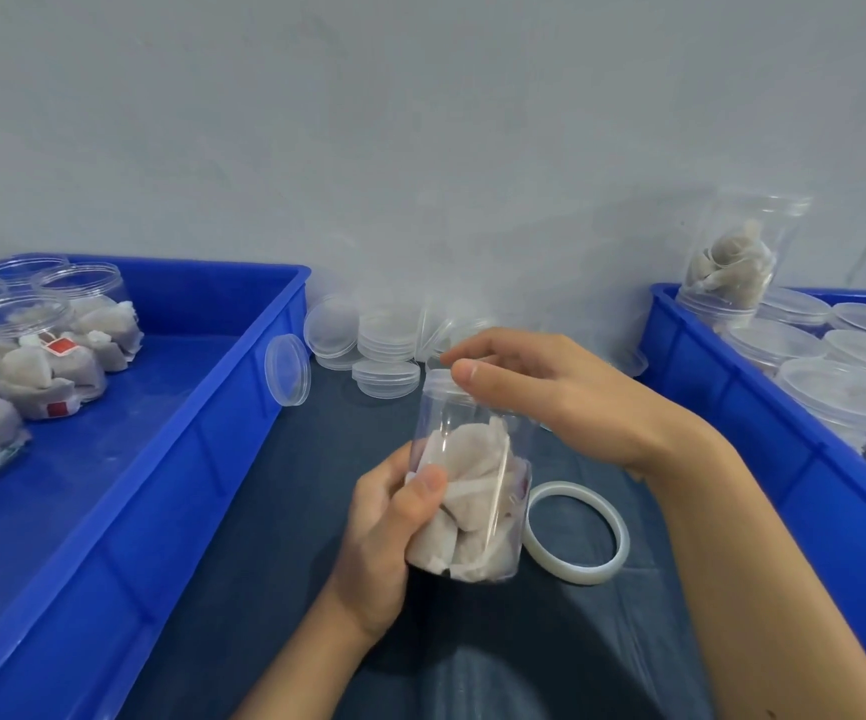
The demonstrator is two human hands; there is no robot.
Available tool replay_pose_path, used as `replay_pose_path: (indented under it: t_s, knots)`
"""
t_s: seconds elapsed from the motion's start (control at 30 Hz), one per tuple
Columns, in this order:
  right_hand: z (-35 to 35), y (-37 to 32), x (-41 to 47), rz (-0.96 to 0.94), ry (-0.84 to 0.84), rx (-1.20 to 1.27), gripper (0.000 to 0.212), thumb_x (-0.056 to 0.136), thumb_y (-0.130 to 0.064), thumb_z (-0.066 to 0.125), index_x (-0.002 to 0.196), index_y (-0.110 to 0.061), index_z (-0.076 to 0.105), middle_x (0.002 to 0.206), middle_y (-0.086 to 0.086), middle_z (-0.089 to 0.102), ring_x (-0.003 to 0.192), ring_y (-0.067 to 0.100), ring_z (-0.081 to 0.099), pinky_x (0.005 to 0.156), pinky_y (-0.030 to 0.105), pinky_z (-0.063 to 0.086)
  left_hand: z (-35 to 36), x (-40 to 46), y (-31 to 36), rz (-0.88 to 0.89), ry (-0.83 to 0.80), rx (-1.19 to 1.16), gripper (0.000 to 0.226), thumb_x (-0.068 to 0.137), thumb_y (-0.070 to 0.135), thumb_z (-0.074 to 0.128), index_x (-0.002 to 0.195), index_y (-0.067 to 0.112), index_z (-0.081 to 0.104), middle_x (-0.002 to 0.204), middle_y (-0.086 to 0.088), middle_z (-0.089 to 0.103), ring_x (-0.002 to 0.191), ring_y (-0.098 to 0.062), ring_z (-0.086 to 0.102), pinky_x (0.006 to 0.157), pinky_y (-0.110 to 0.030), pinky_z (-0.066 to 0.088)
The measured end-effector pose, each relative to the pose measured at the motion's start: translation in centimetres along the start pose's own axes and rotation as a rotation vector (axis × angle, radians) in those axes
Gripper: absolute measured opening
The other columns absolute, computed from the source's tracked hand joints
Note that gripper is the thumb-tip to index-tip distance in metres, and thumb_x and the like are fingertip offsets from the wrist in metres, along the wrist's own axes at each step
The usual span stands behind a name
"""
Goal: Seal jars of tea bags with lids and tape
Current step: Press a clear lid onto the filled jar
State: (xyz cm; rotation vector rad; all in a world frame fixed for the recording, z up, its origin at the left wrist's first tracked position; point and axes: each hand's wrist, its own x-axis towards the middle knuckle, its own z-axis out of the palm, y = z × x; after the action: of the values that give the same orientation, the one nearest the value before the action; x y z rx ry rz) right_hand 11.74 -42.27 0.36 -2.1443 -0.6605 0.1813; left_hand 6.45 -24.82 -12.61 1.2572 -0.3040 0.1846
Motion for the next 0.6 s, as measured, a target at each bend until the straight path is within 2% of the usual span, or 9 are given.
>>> replay_pose_path:
  t_s: [0.1, 0.2, 0.33, 0.47, 0.53, 0.6]
  knots:
    - [0.4, 0.0, 0.1, -0.012, -0.001, 0.029, 0.038, 0.092, -0.063, 0.056, 0.118, -0.04, 0.072, 0.114, -0.017, 0.074, 0.11, 0.001, 0.067, 0.104, 0.037, 0.052, 0.1, 0.1, -0.2, -0.006, 0.038, 0.056, 0.052, 0.086, 0.047, 0.065, 0.115, 0.005, 0.073, 0.101, -0.007, 0.078, 0.096, -0.019, 0.073, 0.082, -0.027, 0.056]
    - [0.6, -0.1, 0.3, -0.038, -0.01, 0.017, 0.038, 0.095, -0.058, 0.053, 0.119, -0.037, 0.073, 0.118, -0.014, 0.074, 0.116, 0.008, 0.066, 0.108, 0.042, 0.051, 0.5, 0.0, -0.2, -0.008, 0.059, 0.134, 0.05, 0.082, 0.044, 0.071, 0.12, 0.013, 0.072, 0.104, -0.001, 0.08, 0.097, -0.013, 0.075, 0.082, -0.023, 0.057]
    - [0.8, 0.0, 0.3, -0.046, -0.014, -0.012, 0.039, 0.095, -0.055, 0.053, 0.125, -0.039, 0.071, 0.122, -0.026, 0.071, 0.119, -0.008, 0.062, 0.109, 0.032, 0.048, 0.8, 0.0, -0.5, -0.001, 0.086, 0.172, 0.047, 0.078, 0.041, 0.077, 0.122, 0.025, 0.073, 0.11, 0.004, 0.081, 0.101, -0.01, 0.077, 0.081, -0.019, 0.058]
    - [1.5, 0.1, 0.7, -0.051, 0.028, -0.066, 0.038, 0.097, -0.055, 0.058, 0.132, -0.042, 0.068, 0.126, -0.03, 0.068, 0.119, -0.014, 0.059, 0.109, 0.028, 0.047, 0.9, 0.1, -0.7, 0.025, 0.1, 0.215, 0.042, 0.077, 0.038, 0.082, 0.117, 0.047, 0.074, 0.113, 0.006, 0.081, 0.104, -0.01, 0.077, 0.083, -0.019, 0.058]
    - [2.0, -0.1, 0.8, -0.059, 0.067, -0.107, 0.037, 0.1, -0.054, 0.059, 0.134, -0.041, 0.066, 0.128, -0.029, 0.067, 0.121, -0.011, 0.058, 0.111, 0.028, 0.046, 0.9, 0.2, -0.9, 0.036, 0.126, 0.242, 0.05, 0.076, 0.041, 0.082, 0.124, 0.041, 0.07, 0.116, 0.008, 0.079, 0.107, -0.011, 0.076, 0.086, -0.02, 0.057]
    - [2.5, -0.6, 0.7, -0.074, 0.113, -0.161, 0.038, 0.1, -0.055, 0.057, 0.134, -0.039, 0.066, 0.13, -0.028, 0.066, 0.123, -0.011, 0.056, 0.109, 0.024, 0.044, 0.9, 0.2, -1.0, 0.05, 0.163, 0.303, 0.059, 0.074, 0.047, 0.08, 0.13, 0.032, 0.065, 0.115, 0.012, 0.078, 0.106, -0.009, 0.075, 0.085, -0.019, 0.056]
